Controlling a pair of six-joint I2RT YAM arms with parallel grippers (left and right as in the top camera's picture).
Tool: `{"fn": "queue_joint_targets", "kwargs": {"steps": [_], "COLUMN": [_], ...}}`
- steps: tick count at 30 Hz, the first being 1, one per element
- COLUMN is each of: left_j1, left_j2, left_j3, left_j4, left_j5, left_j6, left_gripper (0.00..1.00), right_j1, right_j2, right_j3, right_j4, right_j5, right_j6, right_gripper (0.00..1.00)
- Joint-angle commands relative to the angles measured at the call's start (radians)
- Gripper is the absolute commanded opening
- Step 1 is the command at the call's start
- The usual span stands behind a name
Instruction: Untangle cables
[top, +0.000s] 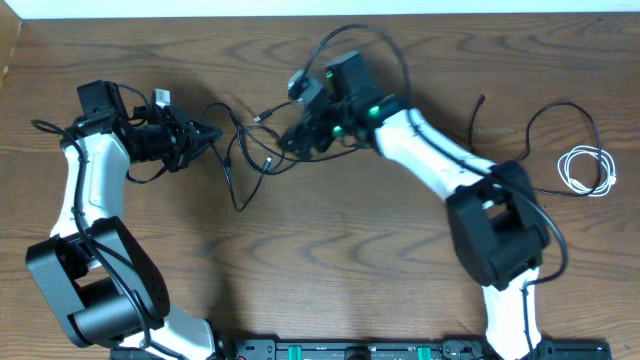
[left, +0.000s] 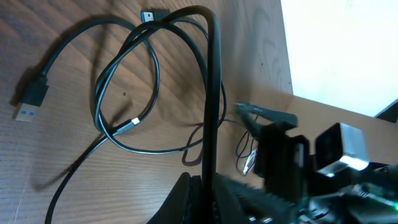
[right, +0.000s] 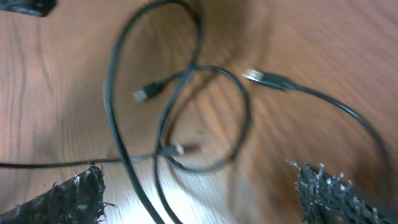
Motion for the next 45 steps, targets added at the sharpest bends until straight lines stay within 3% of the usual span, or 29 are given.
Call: {"fn": "queue_joint_targets", "kwargs": {"steps": [1, 10, 13, 15, 16, 17, 18, 19, 23, 34, 45], "left_j1": [-0.001, -0.001, -0.001, -0.001, -0.001, -0.001, -0.001, -0.001, -0.001, -0.001, 0.0], "left_j2": [-0.017, -0.017, -0.017, -0.017, -0.017, -0.017, -0.017, -0.017, -0.017, -0.017, -0.017], "left_j3": [-0.013, -0.013, -0.013, -0.013, -0.013, -0.013, -0.013, -0.013, -0.013, -0.013, -0.013], "left_j4": [-0.006, -0.006, -0.006, -0.006, -0.006, -0.006, -0.006, -0.008, -0.034, -0.053, -0.054], "left_j5": [-0.006, -0.006, -0.006, -0.006, -0.006, -0.006, -0.006, -0.006, -0.01, -0.134, -0.217], "left_j6": [0.018, 0.018, 0.017, 0.018, 0.018, 0.018, 0.018, 0.017, 0.017, 0.017, 0.009], "left_gripper": [0.07, 0.07, 0.08, 0.08, 0.08, 0.08, 0.08, 0.08, 0.08, 0.08, 0.07], "right_j1": [0.053, 0.154, 0.172, 0.178, 0.177, 0.177, 0.175, 0.175, 0.168, 0.067, -0.222], "right_j2": [0.016, 0.029, 0.052, 0.064, 0.065, 0.065, 0.064, 0.061, 0.04, -0.247, -0.461], "right_j3": [-0.003, -0.003, -0.003, -0.003, -0.003, -0.003, -0.003, -0.003, -0.003, -0.003, -0.003], "right_j4": [0.042, 0.094, 0.111, 0.114, 0.112, 0.111, 0.111, 0.111, 0.098, -0.15, -0.295], "right_j5": [-0.005, 0.272, 0.279, 0.28, 0.279, 0.28, 0.28, 0.28, 0.278, 0.279, 0.279], "right_j6": [-0.008, -0.008, -0.008, -0.008, -0.008, -0.008, -0.008, -0.007, -0.007, -0.026, -0.022], "right_gripper": [0.96, 0.94, 0.93, 0.73, 0.56, 0.25, 0.07, 0.01, 0.01, 0.01, 0.01]}}
